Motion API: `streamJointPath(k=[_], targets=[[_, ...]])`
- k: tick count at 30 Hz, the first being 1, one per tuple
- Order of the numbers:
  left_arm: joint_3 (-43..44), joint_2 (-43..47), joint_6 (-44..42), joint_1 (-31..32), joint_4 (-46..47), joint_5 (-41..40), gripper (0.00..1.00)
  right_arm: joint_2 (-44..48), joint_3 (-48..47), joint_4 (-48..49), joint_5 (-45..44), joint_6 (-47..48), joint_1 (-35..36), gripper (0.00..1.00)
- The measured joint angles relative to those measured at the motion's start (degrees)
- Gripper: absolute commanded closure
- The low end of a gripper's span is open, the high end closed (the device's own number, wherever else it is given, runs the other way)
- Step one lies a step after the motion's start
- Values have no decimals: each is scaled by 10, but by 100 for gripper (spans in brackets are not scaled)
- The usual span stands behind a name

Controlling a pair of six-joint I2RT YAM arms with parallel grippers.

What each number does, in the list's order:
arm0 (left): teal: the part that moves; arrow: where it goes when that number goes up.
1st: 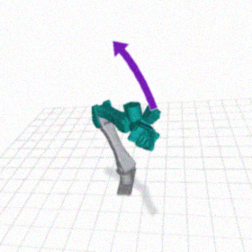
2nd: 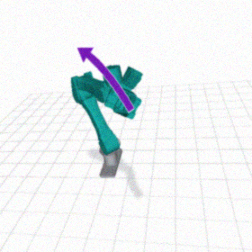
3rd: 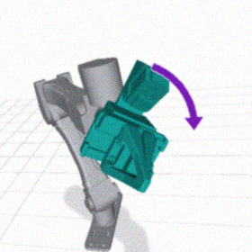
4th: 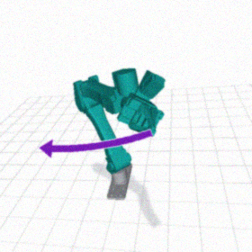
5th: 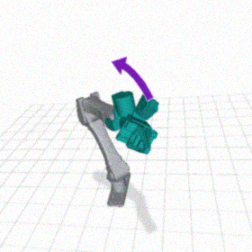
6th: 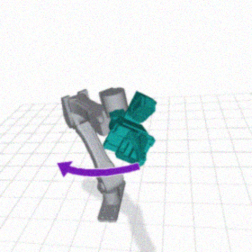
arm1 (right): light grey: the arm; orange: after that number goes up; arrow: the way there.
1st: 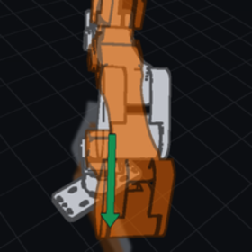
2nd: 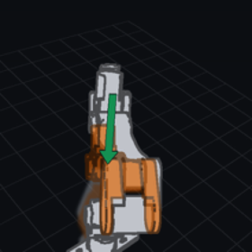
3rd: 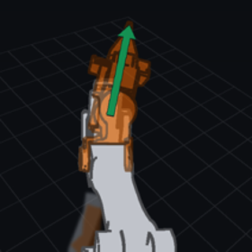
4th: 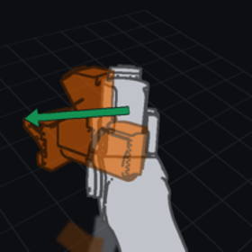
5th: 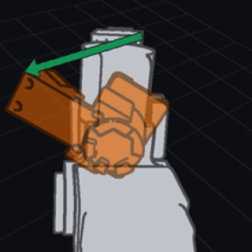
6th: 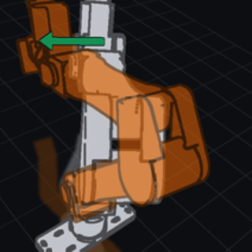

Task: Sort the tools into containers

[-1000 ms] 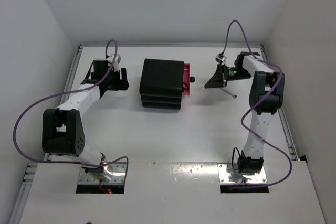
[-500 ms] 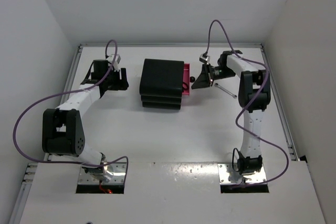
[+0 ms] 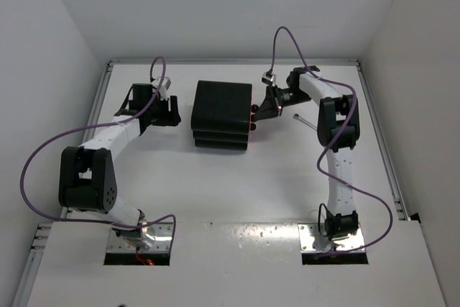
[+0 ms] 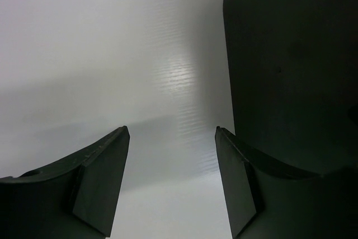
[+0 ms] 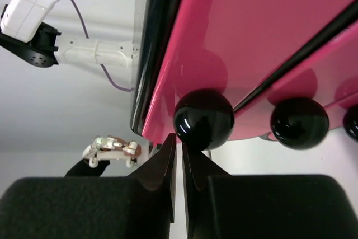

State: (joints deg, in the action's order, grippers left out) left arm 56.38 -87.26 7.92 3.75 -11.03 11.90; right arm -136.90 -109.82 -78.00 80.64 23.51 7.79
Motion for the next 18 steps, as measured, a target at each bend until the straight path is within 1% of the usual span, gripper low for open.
streamJointPath(k=[4, 6, 9, 10, 11, 14, 18], targets=[[-5, 0, -1, 8, 0, 5, 31, 0, -9, 11, -1, -25, 11, 92], [-8, 0, -1, 10, 1, 9, 31, 0, -12, 20, 0, -37, 14, 90], [-16, 0, -2, 10, 5, 22, 31, 0, -14, 31, 0, -52, 17, 80], [-20, 0, -2, 10, 6, 26, 31, 0, -14, 33, -1, -55, 18, 76], [-24, 0, -1, 11, 7, 31, 31, 0, -14, 35, -2, -58, 19, 70], [-42, 3, -1, 12, 12, 45, 31, 0, -12, 43, -9, -65, 14, 67], [-63, 19, 1, 12, 14, 62, 31, 9, 0, 56, -23, -70, -8, 66]])
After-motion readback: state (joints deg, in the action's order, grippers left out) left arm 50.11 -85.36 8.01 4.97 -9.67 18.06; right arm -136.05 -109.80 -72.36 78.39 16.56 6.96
